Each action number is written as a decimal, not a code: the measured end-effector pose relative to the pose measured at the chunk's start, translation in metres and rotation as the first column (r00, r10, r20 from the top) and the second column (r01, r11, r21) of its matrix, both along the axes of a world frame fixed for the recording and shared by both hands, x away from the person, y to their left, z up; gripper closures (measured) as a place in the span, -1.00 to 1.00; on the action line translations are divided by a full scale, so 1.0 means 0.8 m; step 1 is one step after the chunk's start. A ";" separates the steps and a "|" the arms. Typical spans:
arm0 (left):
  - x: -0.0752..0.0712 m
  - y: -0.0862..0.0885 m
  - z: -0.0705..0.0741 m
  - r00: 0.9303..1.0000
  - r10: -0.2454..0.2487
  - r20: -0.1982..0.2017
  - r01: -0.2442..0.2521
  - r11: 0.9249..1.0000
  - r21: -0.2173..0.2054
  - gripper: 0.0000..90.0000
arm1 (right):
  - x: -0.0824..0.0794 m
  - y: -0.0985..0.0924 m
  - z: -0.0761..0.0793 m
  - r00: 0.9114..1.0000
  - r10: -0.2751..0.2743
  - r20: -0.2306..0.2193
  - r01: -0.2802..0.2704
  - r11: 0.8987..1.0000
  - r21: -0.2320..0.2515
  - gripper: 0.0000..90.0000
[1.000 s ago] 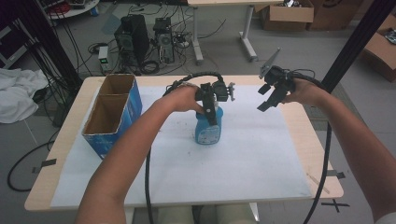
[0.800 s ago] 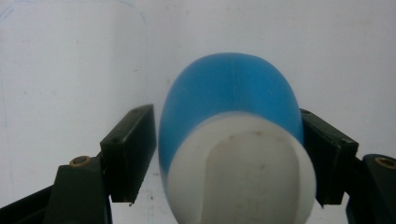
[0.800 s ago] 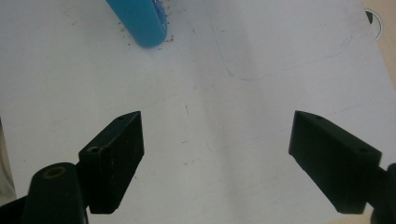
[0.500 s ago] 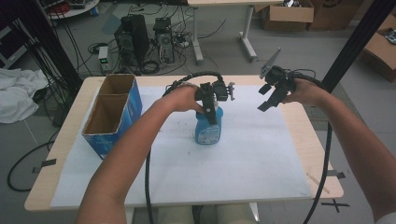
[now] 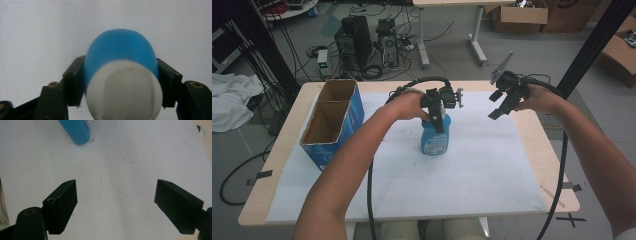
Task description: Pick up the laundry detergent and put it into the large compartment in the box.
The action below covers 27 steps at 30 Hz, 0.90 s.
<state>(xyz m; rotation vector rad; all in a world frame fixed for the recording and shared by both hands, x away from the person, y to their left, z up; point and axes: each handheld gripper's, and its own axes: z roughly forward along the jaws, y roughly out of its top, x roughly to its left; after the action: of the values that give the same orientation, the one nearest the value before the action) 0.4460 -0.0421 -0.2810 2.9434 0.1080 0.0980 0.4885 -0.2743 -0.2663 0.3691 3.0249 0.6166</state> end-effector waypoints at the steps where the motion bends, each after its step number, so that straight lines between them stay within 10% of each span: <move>1: 0.000 0.000 0.000 1.000 -0.003 0.002 0.003 1.000 0.001 -0.17 | 0.000 0.000 0.000 1.000 0.000 0.001 0.000 1.000 -0.001 -0.59; 18: -0.007 0.013 0.032 0.996 0.086 0.006 -0.086 0.996 -0.018 -0.16 | -0.004 -0.001 -0.006 1.000 0.003 -0.010 -0.003 1.000 0.001 -0.59; 27: -0.018 0.035 0.094 0.970 0.242 0.019 -0.241 0.969 -0.050 -0.16 | -0.011 0.000 0.001 1.000 0.013 0.003 -0.013 1.000 0.012 -0.59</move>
<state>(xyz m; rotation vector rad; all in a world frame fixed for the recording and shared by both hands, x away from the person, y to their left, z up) 0.4313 -0.0141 -0.2057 2.8674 0.4587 0.1638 0.4800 -0.2741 -0.2655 0.3492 3.0247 0.6361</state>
